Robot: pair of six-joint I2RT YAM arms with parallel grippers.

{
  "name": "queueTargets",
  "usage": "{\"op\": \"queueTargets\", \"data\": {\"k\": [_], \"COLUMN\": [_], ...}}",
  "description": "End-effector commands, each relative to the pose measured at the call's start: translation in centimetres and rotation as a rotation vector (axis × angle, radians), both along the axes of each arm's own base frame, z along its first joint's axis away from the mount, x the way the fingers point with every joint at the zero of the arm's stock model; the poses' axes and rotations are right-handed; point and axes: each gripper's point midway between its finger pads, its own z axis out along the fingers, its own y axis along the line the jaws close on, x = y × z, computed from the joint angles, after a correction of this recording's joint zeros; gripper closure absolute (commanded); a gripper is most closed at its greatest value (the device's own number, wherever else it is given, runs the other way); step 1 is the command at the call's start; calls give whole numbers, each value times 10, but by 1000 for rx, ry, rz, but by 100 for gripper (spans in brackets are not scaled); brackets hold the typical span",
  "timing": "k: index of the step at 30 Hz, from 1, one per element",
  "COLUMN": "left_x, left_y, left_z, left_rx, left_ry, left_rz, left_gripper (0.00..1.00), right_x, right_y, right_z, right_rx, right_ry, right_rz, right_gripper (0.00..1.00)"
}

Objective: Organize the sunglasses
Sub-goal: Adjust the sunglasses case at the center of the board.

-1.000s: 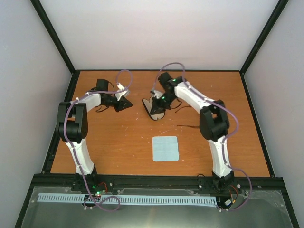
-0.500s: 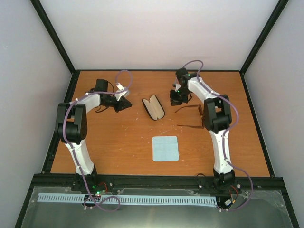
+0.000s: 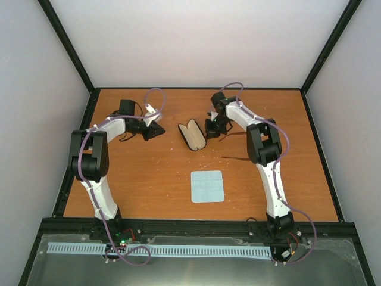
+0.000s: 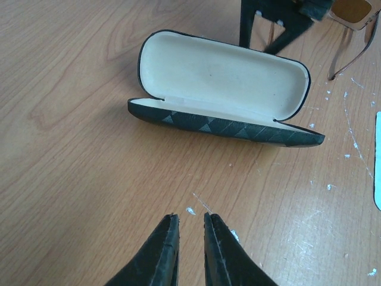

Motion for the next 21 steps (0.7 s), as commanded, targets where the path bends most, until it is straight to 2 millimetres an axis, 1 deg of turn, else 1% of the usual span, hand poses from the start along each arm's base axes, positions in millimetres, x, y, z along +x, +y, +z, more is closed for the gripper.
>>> {"op": "queueTargets", "data": {"k": [1,5,11,14,21], "left_x": [0,-3,-12,-17,-22], "left_y": [-3,-3,-3,-3,-1], "left_z": [10,11,10,9,10], "left_rx": [-25,-30,-36,-39,-20], "left_ry": [-23,-23,-18,-17,-29], "left_rz": [-7,-8,-7,-6,5], "left_gripper": [84,84,84,84,83], "right_x": [-24,-41,-60,-67,-78], "right_y": [25,37,57,72,110], "right_z": [7,8,20,22,24], "right_rx": [38,43,63,77,119], "right_ry": [21,34,26,24,27], "right_rz": [45,70,98,122,178], "right_gripper": [97,97,97,97,97]}}
